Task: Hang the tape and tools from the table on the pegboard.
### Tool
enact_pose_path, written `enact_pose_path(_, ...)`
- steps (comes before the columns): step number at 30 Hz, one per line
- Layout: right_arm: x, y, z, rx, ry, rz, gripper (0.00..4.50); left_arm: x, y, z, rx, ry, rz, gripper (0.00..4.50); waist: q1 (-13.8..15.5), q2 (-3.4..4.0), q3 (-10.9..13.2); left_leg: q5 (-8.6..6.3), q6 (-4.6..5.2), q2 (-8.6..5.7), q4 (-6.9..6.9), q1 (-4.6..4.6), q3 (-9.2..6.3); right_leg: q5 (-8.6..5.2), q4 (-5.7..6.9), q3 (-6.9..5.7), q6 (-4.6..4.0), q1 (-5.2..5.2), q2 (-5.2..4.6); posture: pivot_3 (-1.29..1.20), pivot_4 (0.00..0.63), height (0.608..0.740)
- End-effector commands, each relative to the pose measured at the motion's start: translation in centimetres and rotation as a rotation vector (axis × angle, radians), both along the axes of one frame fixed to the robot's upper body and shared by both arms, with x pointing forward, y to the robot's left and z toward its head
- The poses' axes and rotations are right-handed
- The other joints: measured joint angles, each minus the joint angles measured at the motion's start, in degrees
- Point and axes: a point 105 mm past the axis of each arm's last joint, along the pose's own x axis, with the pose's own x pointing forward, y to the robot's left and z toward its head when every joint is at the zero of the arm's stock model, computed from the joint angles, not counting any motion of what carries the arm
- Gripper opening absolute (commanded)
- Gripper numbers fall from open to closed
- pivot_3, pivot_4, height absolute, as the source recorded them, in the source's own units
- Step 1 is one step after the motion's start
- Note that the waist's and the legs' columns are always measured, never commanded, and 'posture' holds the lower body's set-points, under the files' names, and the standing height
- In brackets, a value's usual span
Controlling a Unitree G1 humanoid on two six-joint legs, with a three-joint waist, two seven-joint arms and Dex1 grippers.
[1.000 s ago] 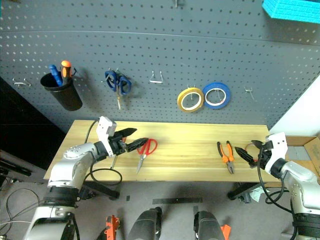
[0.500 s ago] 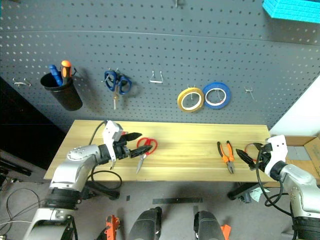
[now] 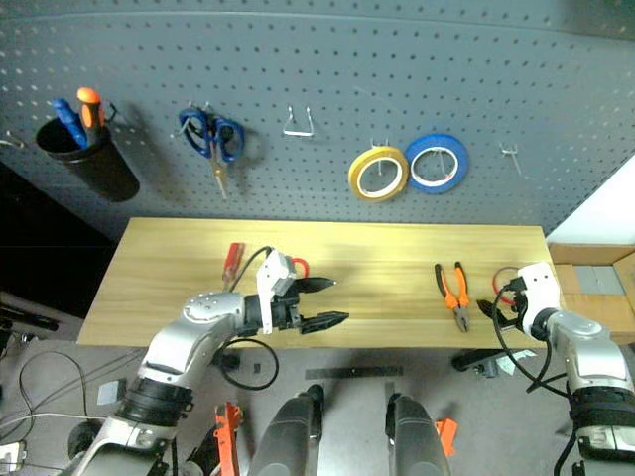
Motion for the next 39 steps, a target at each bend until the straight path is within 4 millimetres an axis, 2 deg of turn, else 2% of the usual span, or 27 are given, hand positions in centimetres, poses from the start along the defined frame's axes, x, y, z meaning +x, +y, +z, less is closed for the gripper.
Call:
enact_pose_path(1, 0.5, -1.1, 1.4, -0.023, -0.029, 0.008, 4.5, -1.5, -2.0, 0.8, -0.047, -0.01, -0.06, 4.44, 0.0, 0.02, 0.78, 0.0, 0.0, 0.0, 0.0, 0.0, 0.02, 0.0, -0.01, 0.02, 0.01, -0.01, 0.0, 0.05, 0.441, 0.74)
enact_pose_path(10, 1.1, -1.5, 1.1, -0.034, 0.012, 0.034, 4.5, -3.9, -5.1, 0.8, -0.072, -0.041, -0.108, 4.44, 0.0, 0.0, 3.39, 0.0, 0.0, 0.0, 0.0, -0.01, 0.06, 0.0, -0.01, 0.08, 0.02, -0.04, -0.03, 0.05, 0.482, 0.74)
enact_pose_path(20, 2.7, -1.3, 1.0, -0.052, 0.026, 0.056, 4.5, -4.9, -5.6, 1.6, -0.088, -0.047, -0.088, 4.44, -0.02, -0.04, 5.26, 0.0, 0.0, 0.0, -0.06, -0.02, 0.35, 0.02, 0.01, 0.62, 0.08, -0.24, -0.01, 0.08, 0.514, 0.74)
enact_pose_path(27, 2.8, -1.3, -0.2, -0.077, 0.103, 0.047, 4.5, -5.3, -5.8, 2.1, -0.094, -0.045, -0.084, 4.44, 0.02, -0.41, 5.91, -0.02, 0.0, 0.01, -0.07, 0.0, 0.66, 0.06, -0.03, 0.95, 0.27, -0.33, -0.04, 0.09, 0.527, 0.74)
enact_pose_path(30, 2.6, -1.3, -0.7, -0.086, 0.115, 0.039, 3.9, -5.3, -5.7, 2.3, -0.096, -0.044, -0.077, 4.46, 0.03, -0.45, 5.94, -0.02, 0.0, 0.04, -0.07, 0.0, 0.73, 0.09, -0.09, 1.04, 0.34, -0.34, -0.08, 0.09, 0.531, 0.74)
enact_pose_path(39, 2.9, -1.5, -0.6, -0.106, 0.096, 0.001, 0.83, -4.6, -5.0, 2.3, -0.078, -0.052, -0.048, 4.46, 0.02, -0.59, 6.04, -0.04, 0.0, 0.18, -0.09, 0.01, 0.8, 0.09, -0.14, 1.14, 0.34, -0.38, -0.15, 0.09, 0.532, 0.74)
